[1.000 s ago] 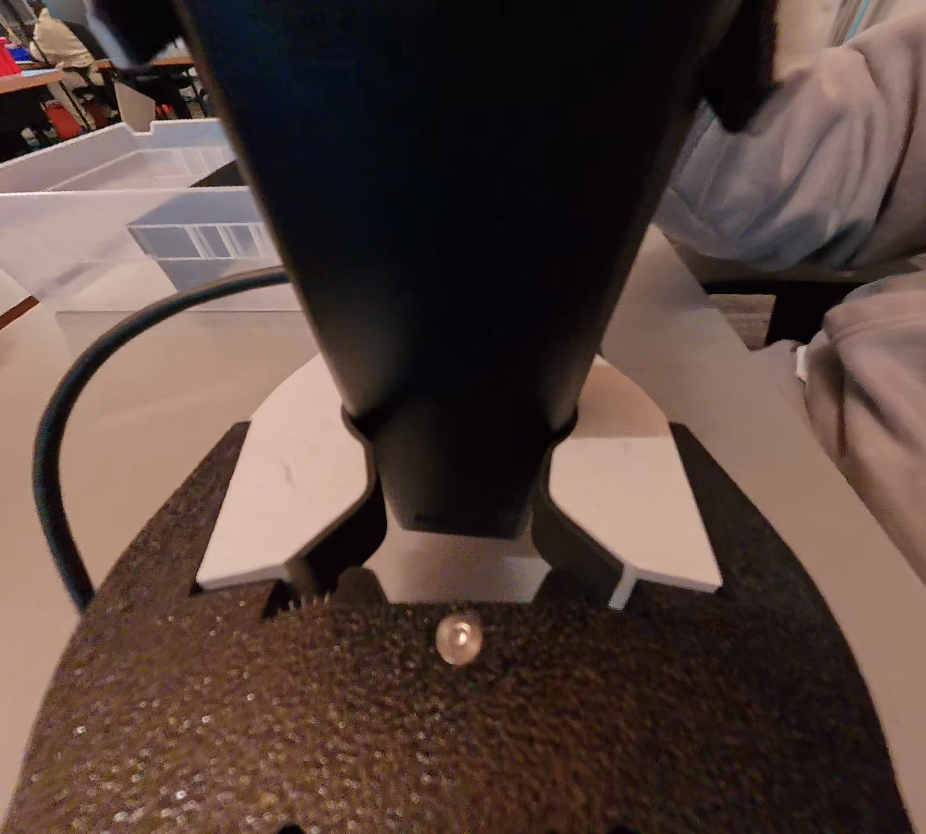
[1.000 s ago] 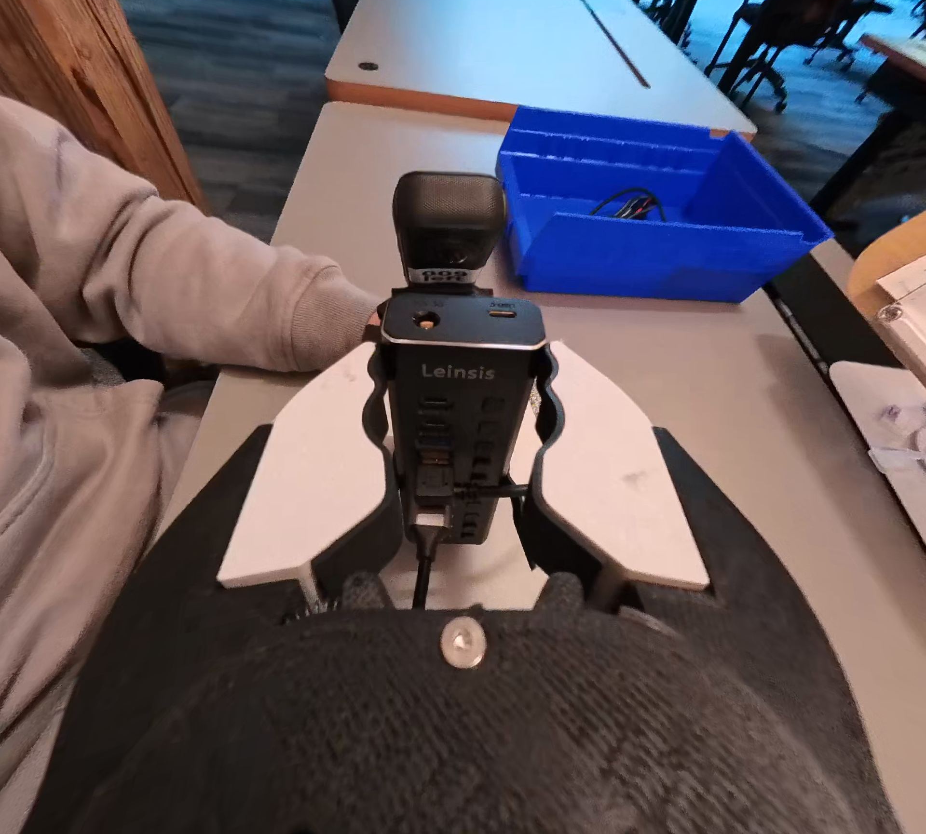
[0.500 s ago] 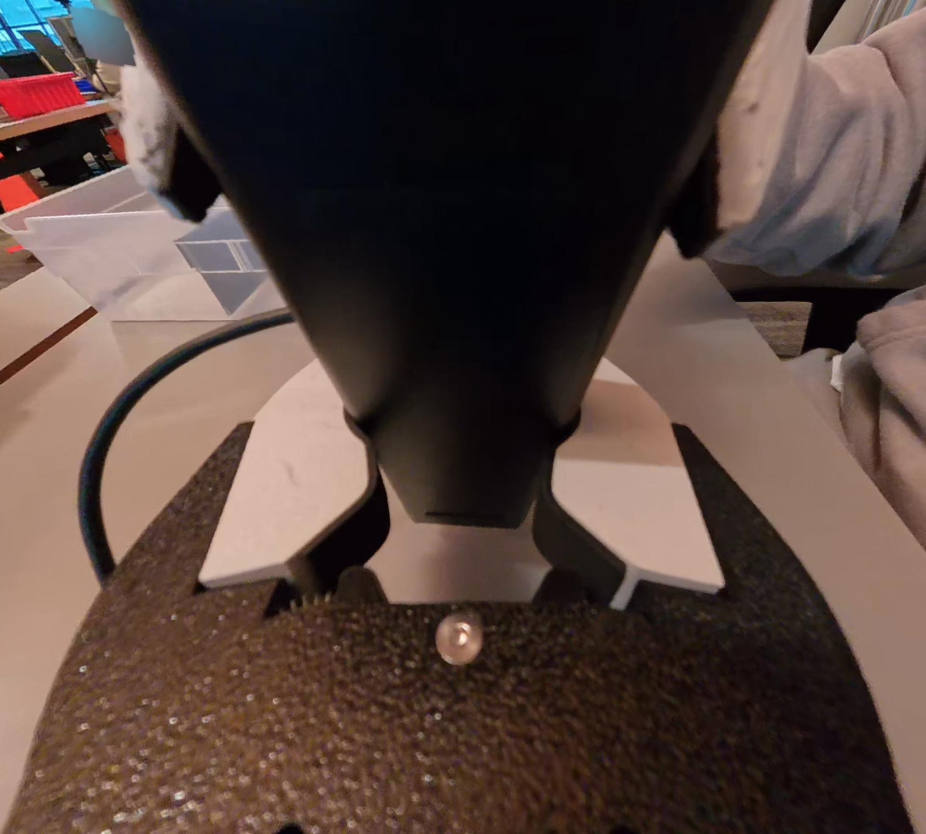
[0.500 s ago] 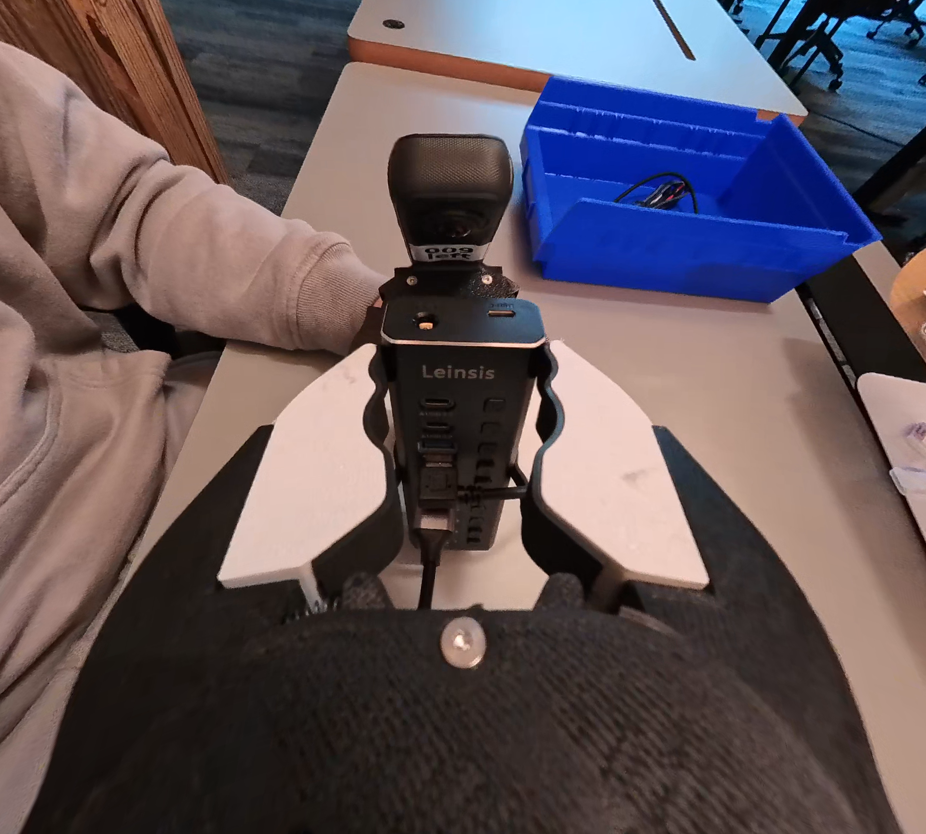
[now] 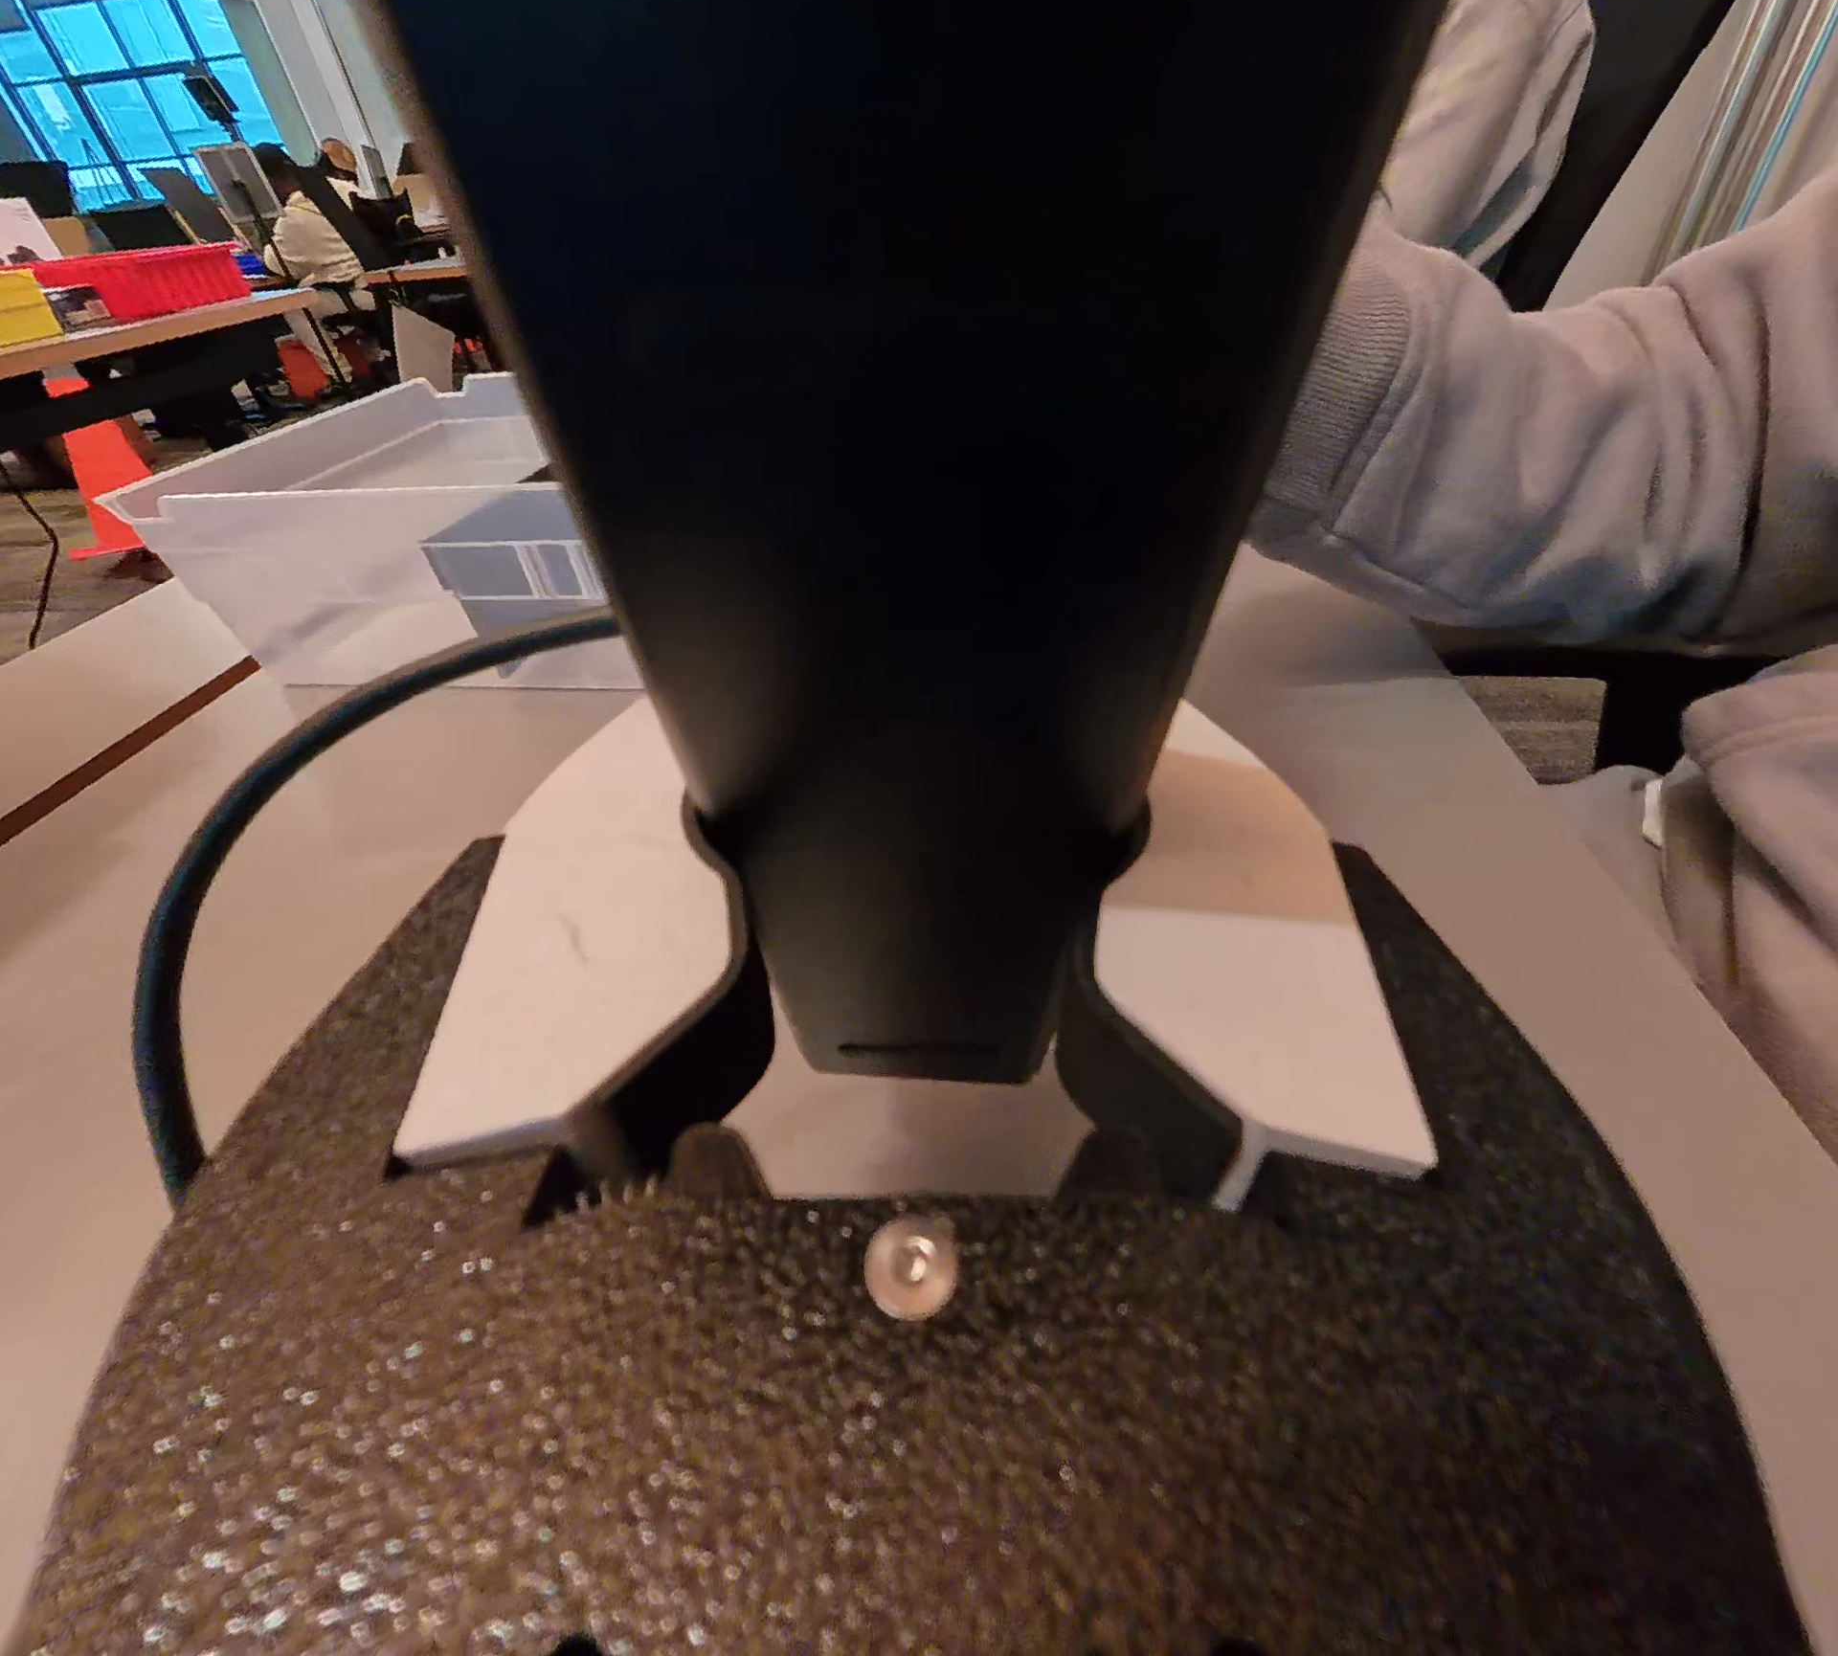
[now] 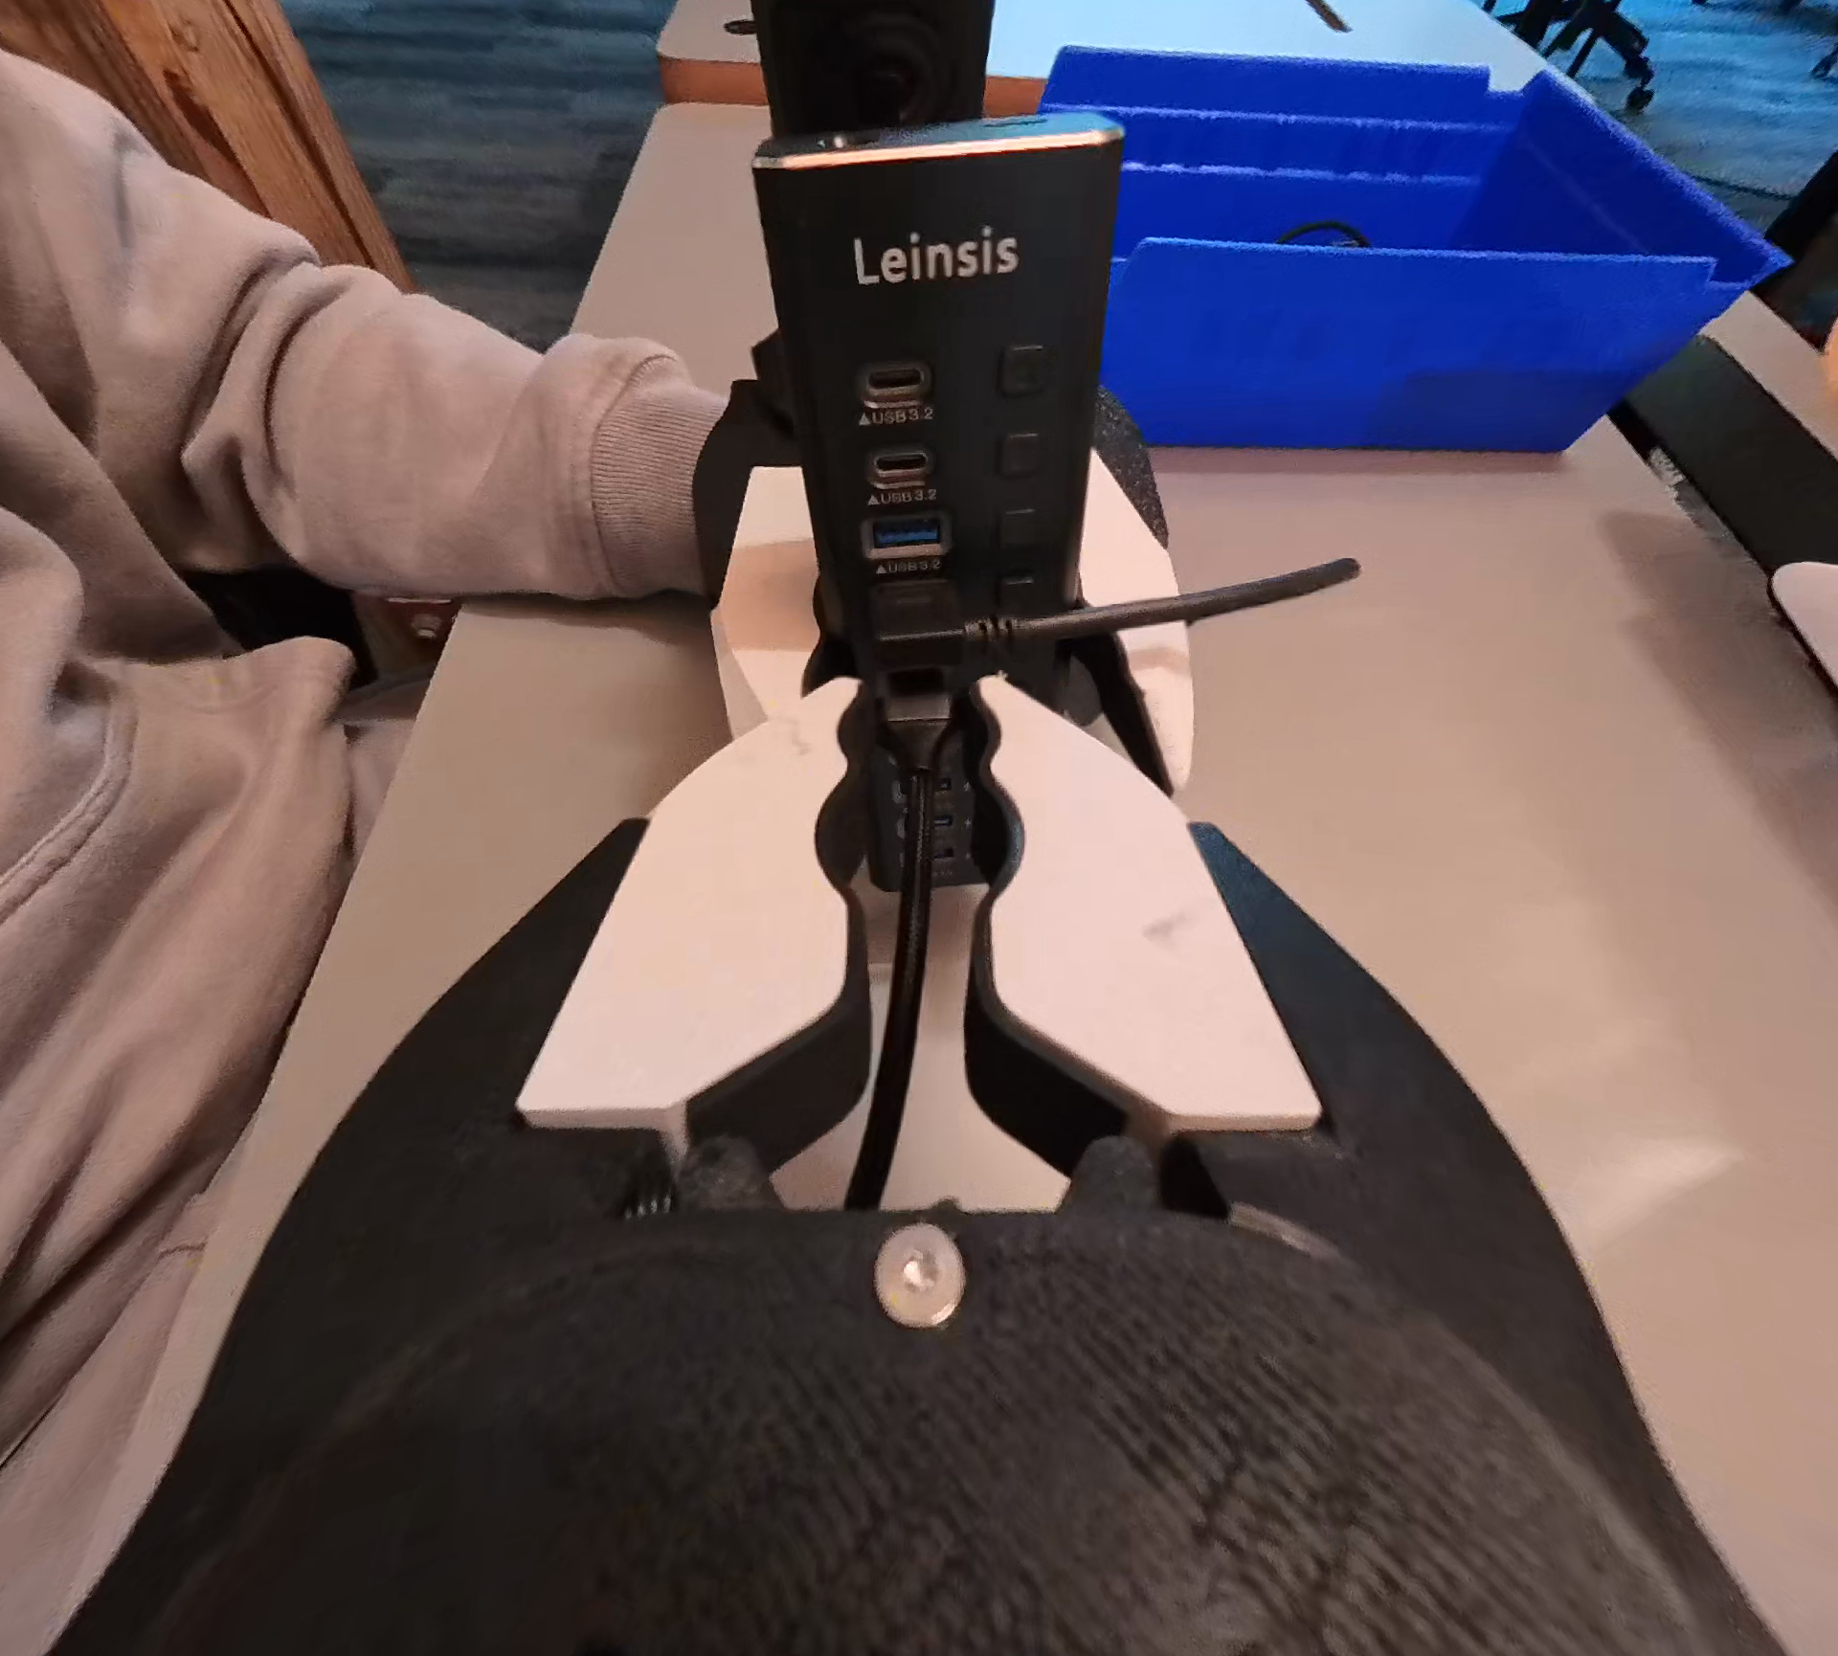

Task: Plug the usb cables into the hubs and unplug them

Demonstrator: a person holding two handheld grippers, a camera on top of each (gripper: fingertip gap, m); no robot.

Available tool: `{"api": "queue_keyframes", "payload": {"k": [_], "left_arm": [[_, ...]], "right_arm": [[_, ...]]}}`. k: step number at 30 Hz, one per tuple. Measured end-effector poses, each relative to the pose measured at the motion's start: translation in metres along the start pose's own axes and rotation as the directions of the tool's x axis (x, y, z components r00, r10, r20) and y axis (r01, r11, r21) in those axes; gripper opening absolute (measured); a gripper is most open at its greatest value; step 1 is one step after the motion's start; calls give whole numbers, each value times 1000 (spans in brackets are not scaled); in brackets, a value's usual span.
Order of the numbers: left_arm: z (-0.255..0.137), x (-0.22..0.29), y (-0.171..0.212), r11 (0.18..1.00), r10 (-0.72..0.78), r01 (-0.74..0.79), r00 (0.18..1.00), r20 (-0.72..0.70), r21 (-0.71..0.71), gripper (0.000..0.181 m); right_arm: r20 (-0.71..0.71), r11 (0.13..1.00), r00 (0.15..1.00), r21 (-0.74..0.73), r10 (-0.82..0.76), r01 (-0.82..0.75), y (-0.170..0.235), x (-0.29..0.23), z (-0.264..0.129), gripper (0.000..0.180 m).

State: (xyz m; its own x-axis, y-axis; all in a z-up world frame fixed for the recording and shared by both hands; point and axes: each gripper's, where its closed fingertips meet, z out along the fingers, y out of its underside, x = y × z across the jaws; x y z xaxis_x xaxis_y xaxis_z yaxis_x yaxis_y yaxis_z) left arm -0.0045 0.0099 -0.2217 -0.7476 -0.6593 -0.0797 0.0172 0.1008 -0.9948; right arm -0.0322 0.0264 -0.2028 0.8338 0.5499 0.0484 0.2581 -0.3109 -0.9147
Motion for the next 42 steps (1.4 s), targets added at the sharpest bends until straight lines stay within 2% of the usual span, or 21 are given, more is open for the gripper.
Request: {"api": "queue_keyframes", "payload": {"k": [3, 6, 12, 23, 35, 42], "left_arm": [[-2, -3, 0, 1000, -7, 7, 1000, 8, 4, 72], [-2, -4, 1, 1000, -3, 3, 1000, 12, 7, 71], [-3, -5, -2, 1000, -6, 5, 1000, 17, 28, 72], [0, -4, 1, 1000, 5, -6, 1000, 20, 24, 71], [0, -8, 1, 999, 5, -6, 999, 48, 33, 71], [0, -10, 4, 999, 10, -12, 998, 61, 33, 71]], "right_arm": [[-30, 1000, 999, 11, -16, 16, 0, 2, 2, 17], [-52, 996, 997, -62, -60, 57, 12, 4, 4, 20], [-54, 998, 996, 0, -69, 69, 7, 4, 6, 17], [-14, 992, 993, -39, -117, 116, 8, 4, 2, 20], [-10, 1000, 1000, 9, -29, 29, 2, 6, 8, 19], [-23, 999, 1000, -48, -17, 16, 9, 8, 9, 18]]}}
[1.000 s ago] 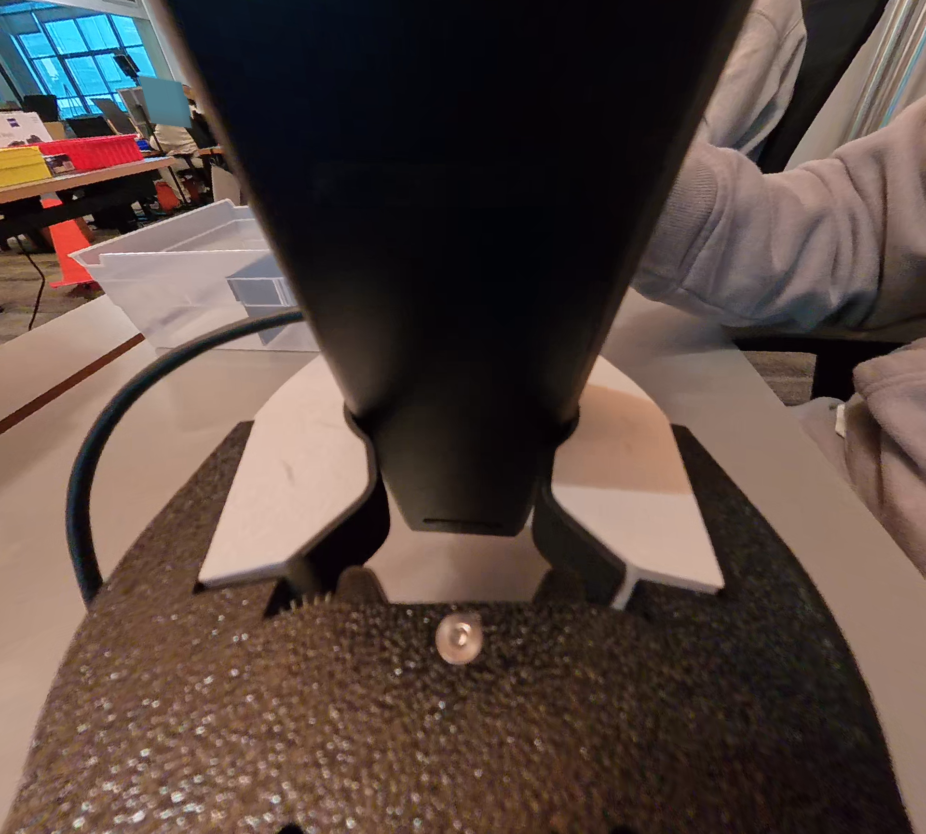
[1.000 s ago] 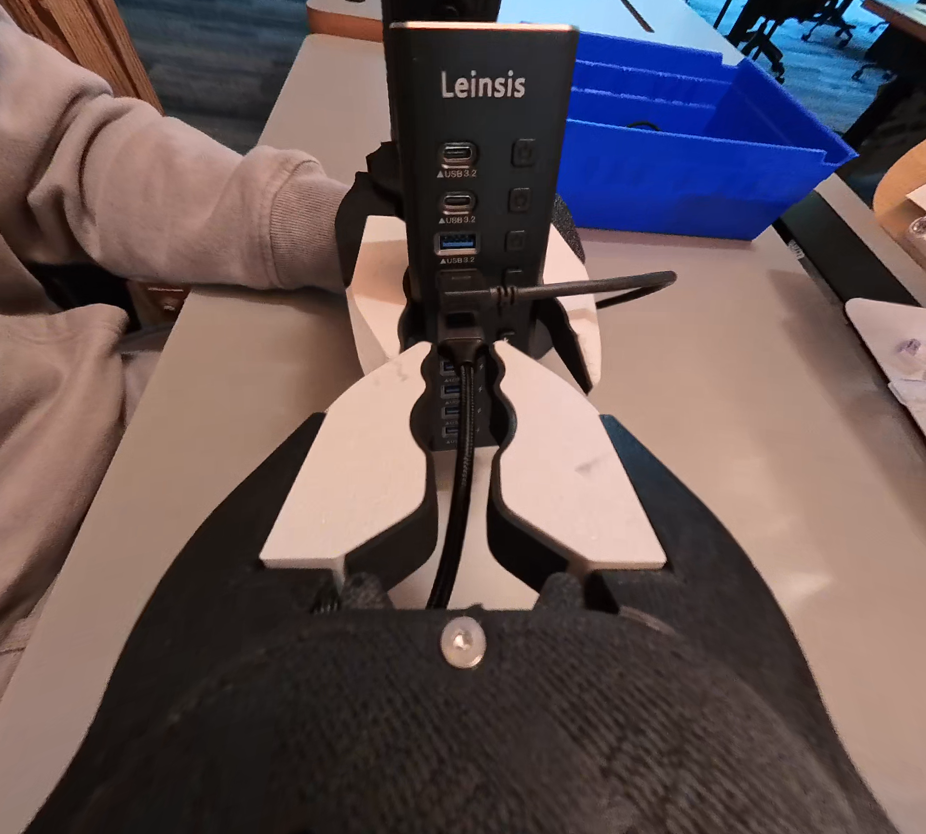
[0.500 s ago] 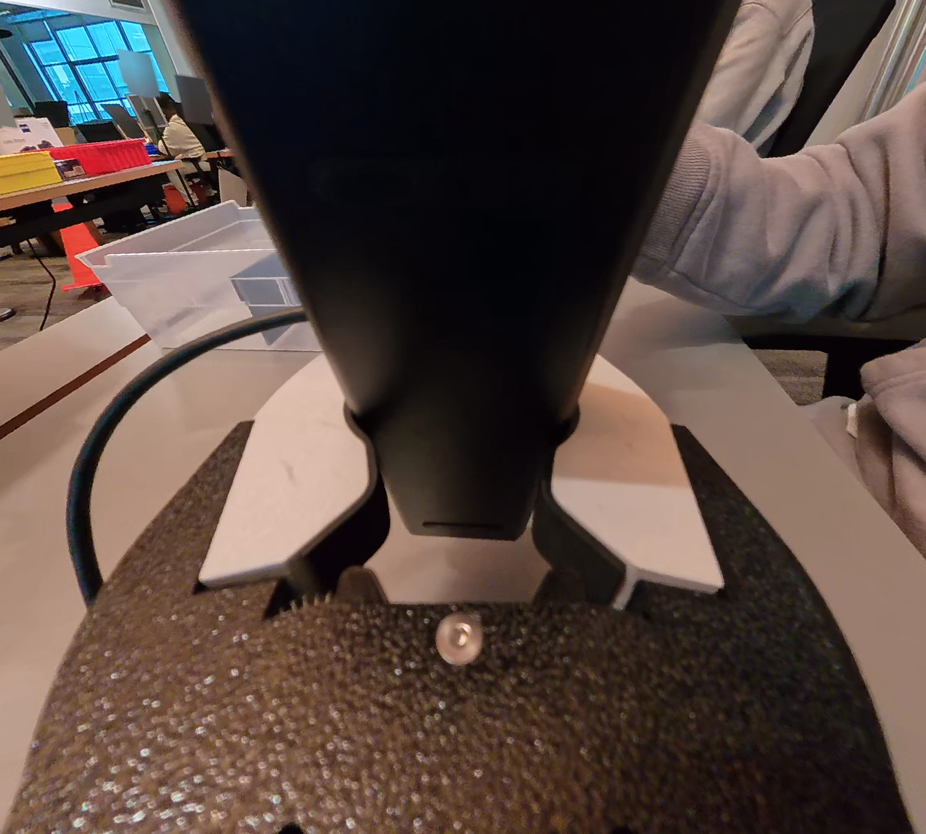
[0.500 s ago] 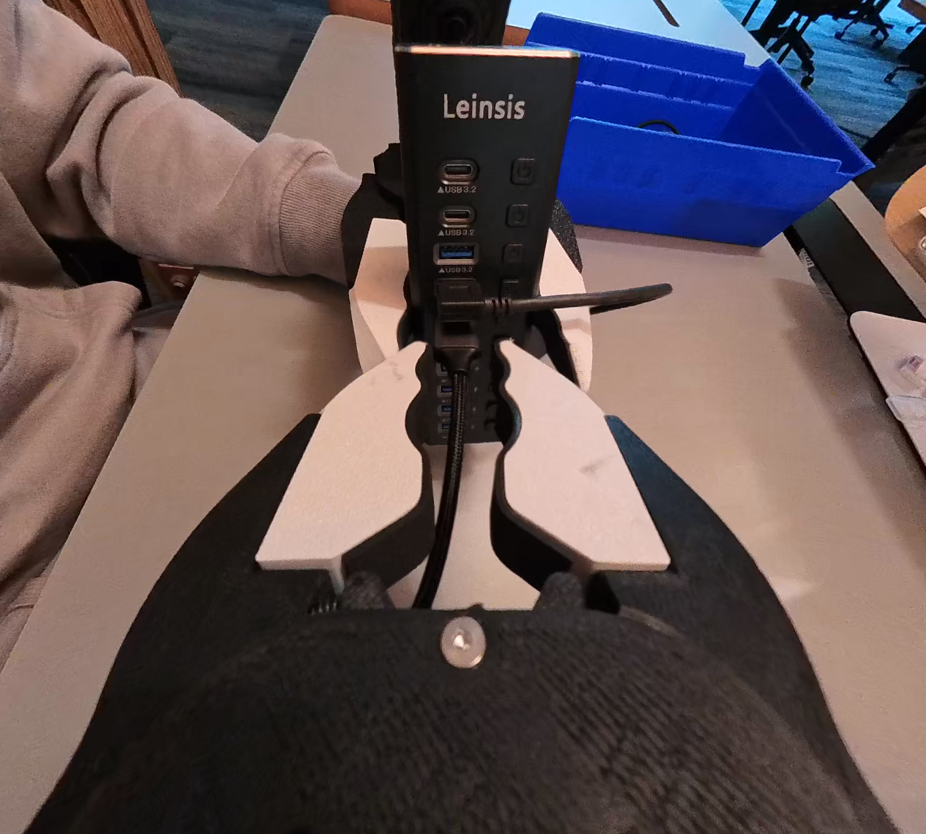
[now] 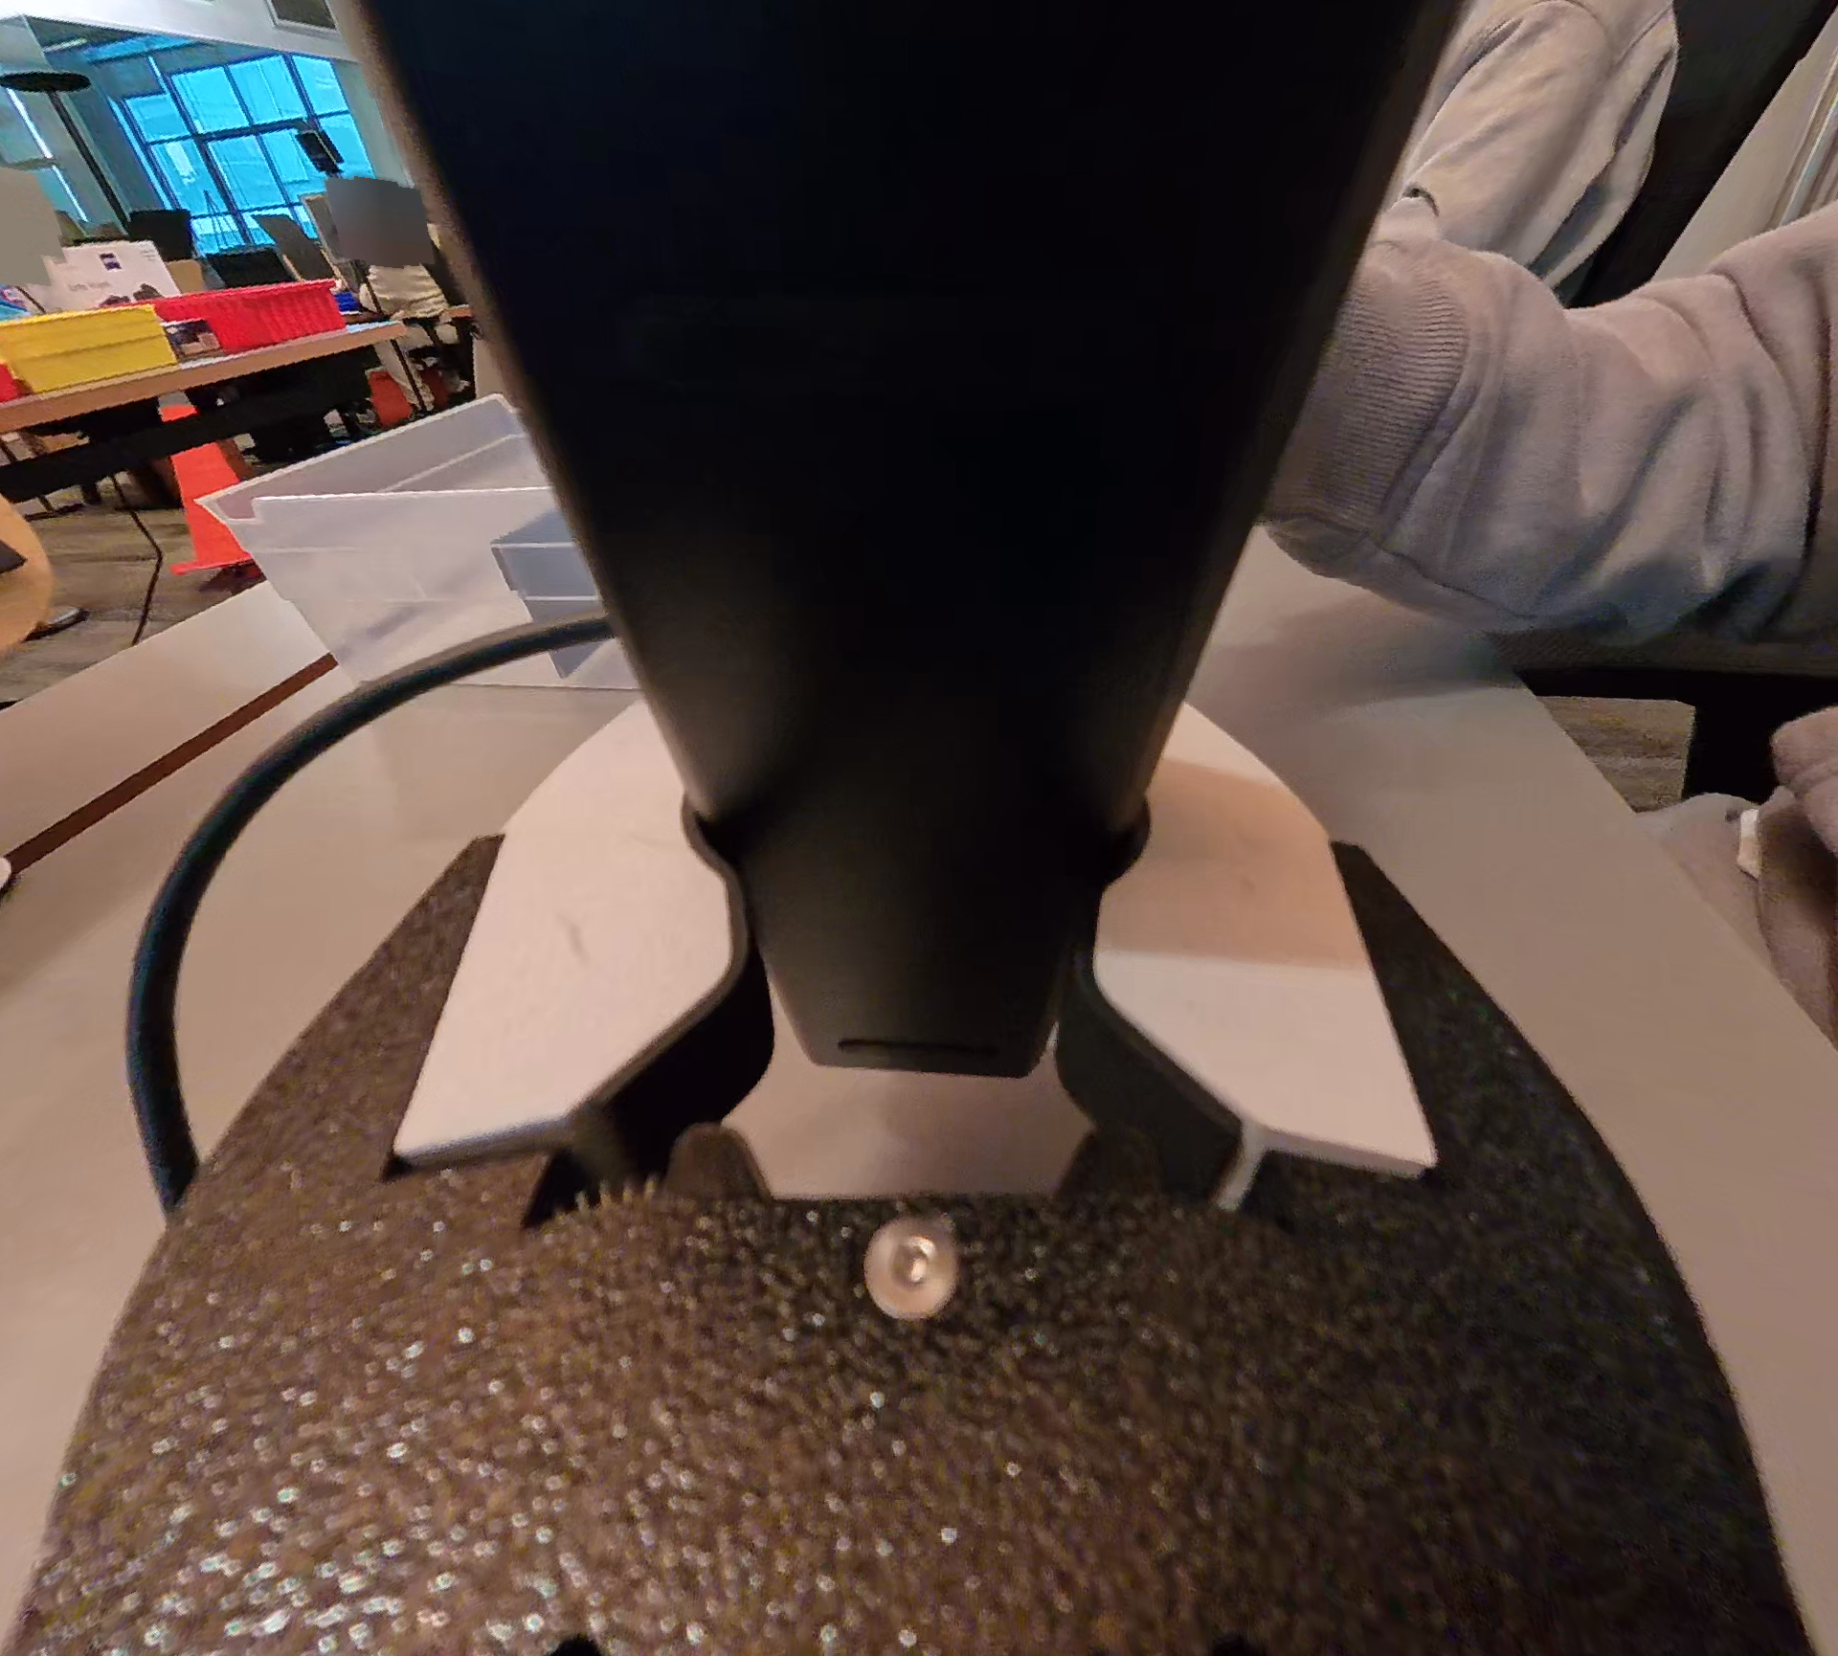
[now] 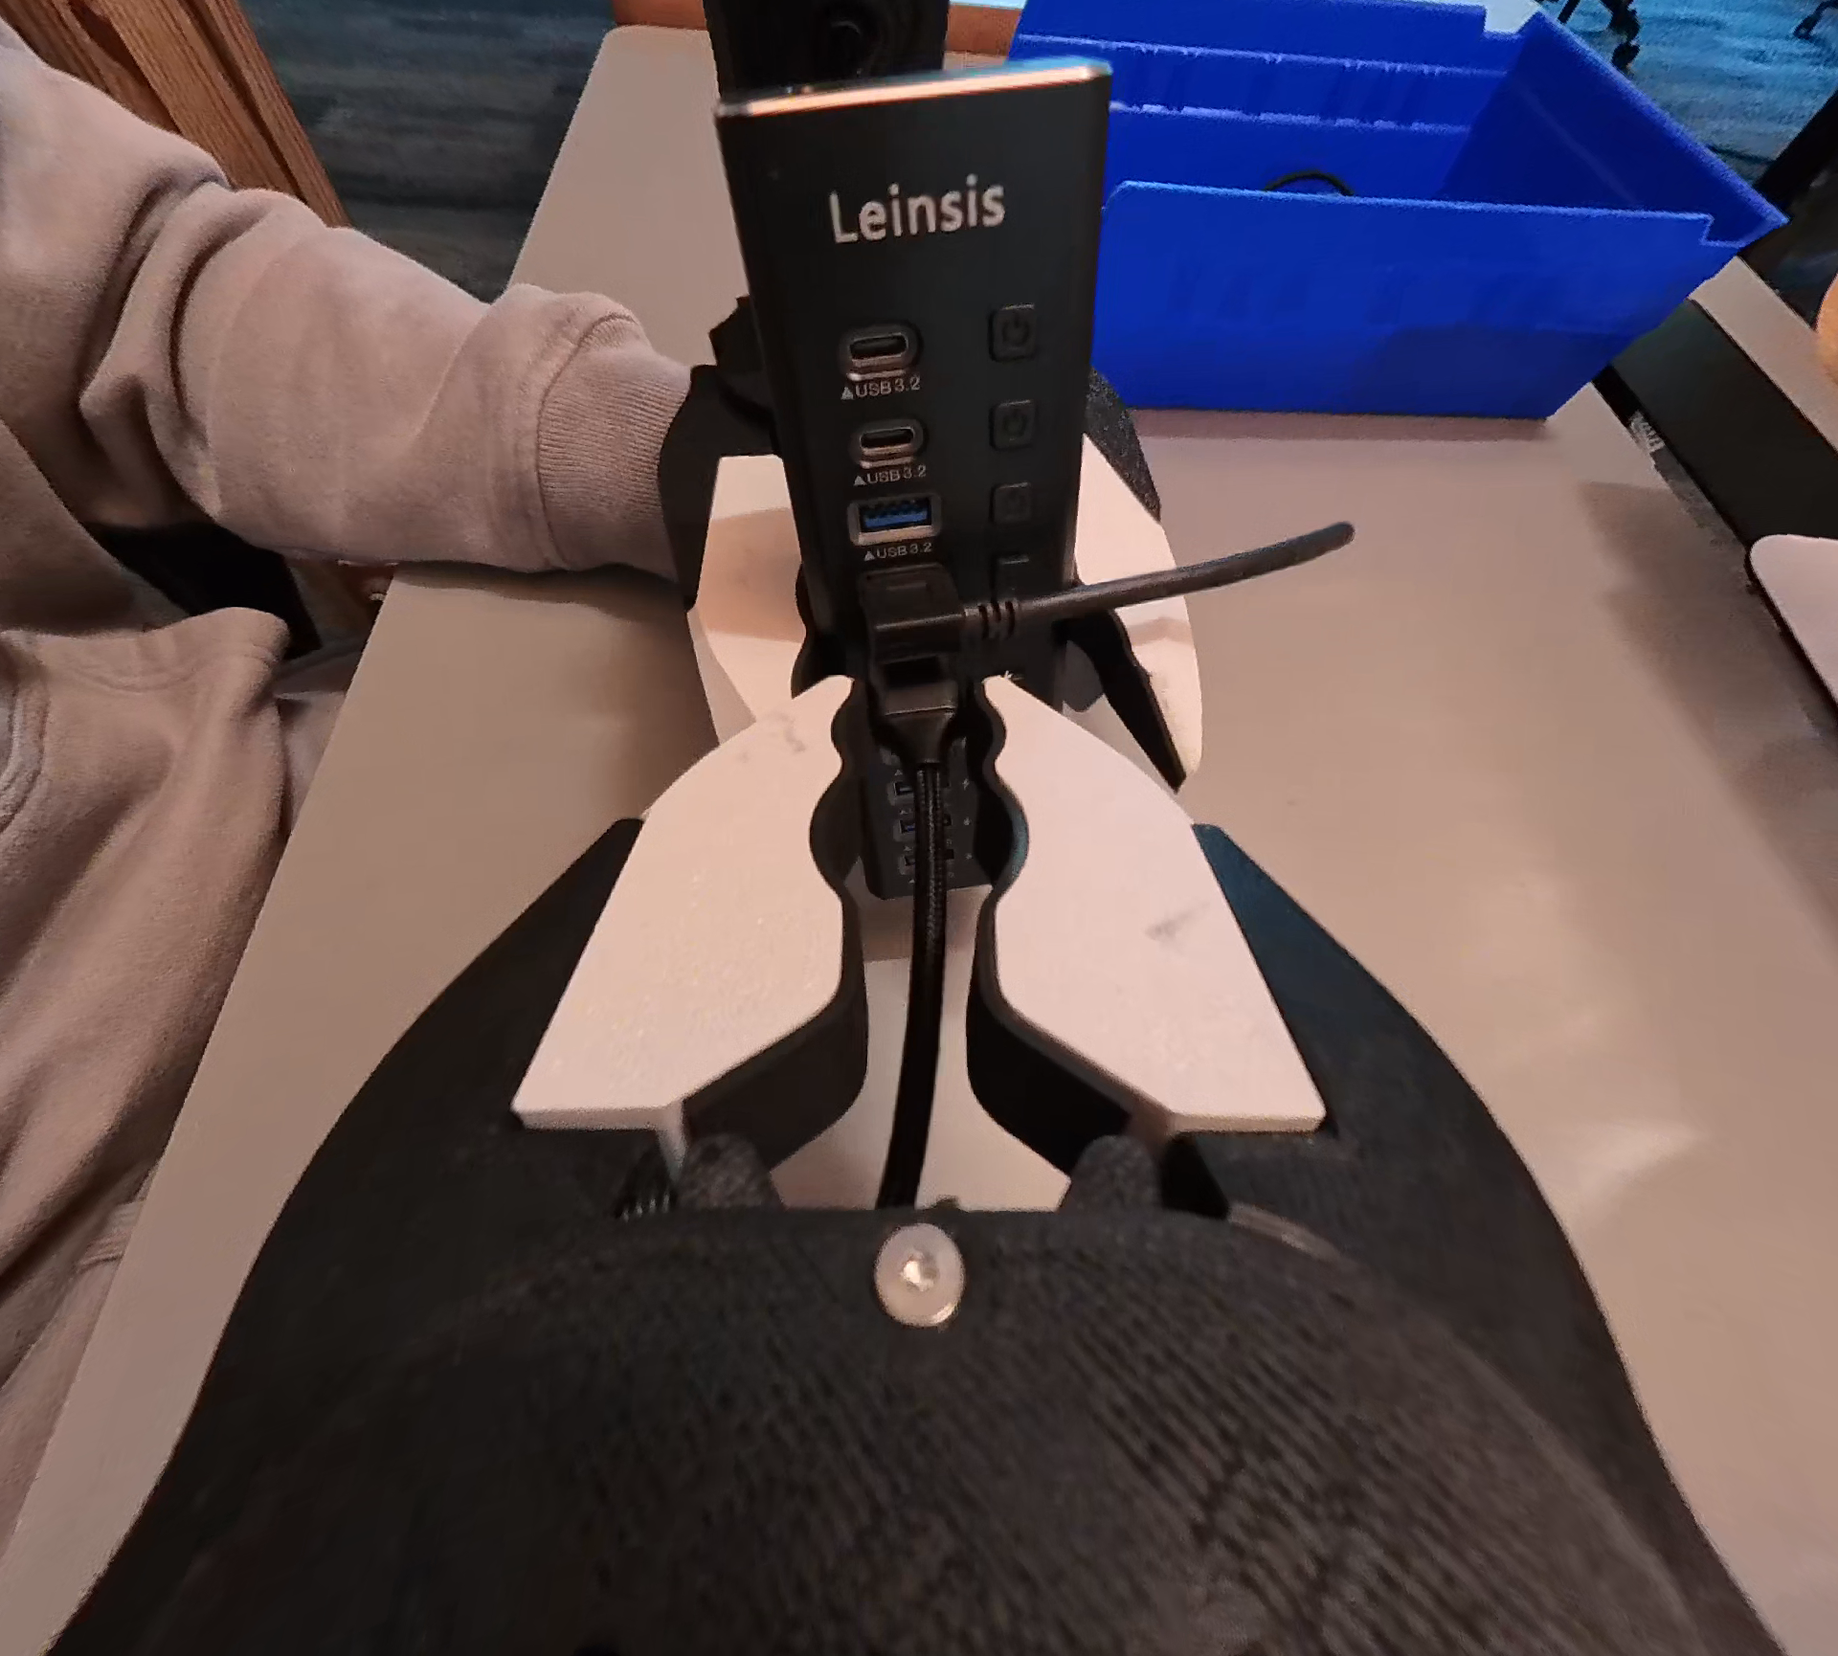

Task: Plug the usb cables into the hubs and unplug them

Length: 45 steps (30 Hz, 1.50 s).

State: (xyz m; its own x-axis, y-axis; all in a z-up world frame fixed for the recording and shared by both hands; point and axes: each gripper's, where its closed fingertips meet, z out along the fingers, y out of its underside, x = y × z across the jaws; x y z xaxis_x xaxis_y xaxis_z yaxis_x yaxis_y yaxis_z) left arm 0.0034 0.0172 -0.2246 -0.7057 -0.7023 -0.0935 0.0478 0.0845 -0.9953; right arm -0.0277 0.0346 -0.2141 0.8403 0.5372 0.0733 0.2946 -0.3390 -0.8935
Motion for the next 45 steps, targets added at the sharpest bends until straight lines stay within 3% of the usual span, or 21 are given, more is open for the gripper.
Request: {"api": "queue_keyframes", "payload": {"k": [6, 25, 33, 38, 39, 41, 43, 45], "left_arm": [[4, 4, 1, 1000, 12, -12, 1000, -15, 11, 72], [-2, 1, -13, 994, -22, 22, 1000, -7, 107, 72], [-2, 2, -14, 992, -15, 16, 1000, -10, 122, 72], [-2, 8, -17, 992, -15, 19, 999, -36, 124, 72], [-1, 7, -17, 992, -20, 24, 999, -37, 124, 72], [-12, -2, -20, 988, -43, 45, 999, -11, 149, 72], [-42, -27, -38, 952, -129, 112, 991, 43, 286, 72], [-59, -38, -44, 934, -155, 121, 985, 76, 336, 72]], "right_arm": [[22, 996, 998, -63, -62, 64, 4, -4, -3, 18], [22, 994, 1000, 114, -10, 7, -15, -2, -3, 18], [5, 997, 998, 55, -62, 62, -14, -3, -3, 18], [34, 990, 993, -84, -109, 111, -3, -5, -7, 19], [27, 987, 993, -110, -111, 114, 2, -3, -9, 19], [-147, 942, 972, -308, -184, 132, 33, 34, -38, 18], [-101, 996, 995, -88, 2, -11, 16, 31, -66, 18], [-227, 996, 973, -81, -45, 27, 13, 46, -97, 18]]}}
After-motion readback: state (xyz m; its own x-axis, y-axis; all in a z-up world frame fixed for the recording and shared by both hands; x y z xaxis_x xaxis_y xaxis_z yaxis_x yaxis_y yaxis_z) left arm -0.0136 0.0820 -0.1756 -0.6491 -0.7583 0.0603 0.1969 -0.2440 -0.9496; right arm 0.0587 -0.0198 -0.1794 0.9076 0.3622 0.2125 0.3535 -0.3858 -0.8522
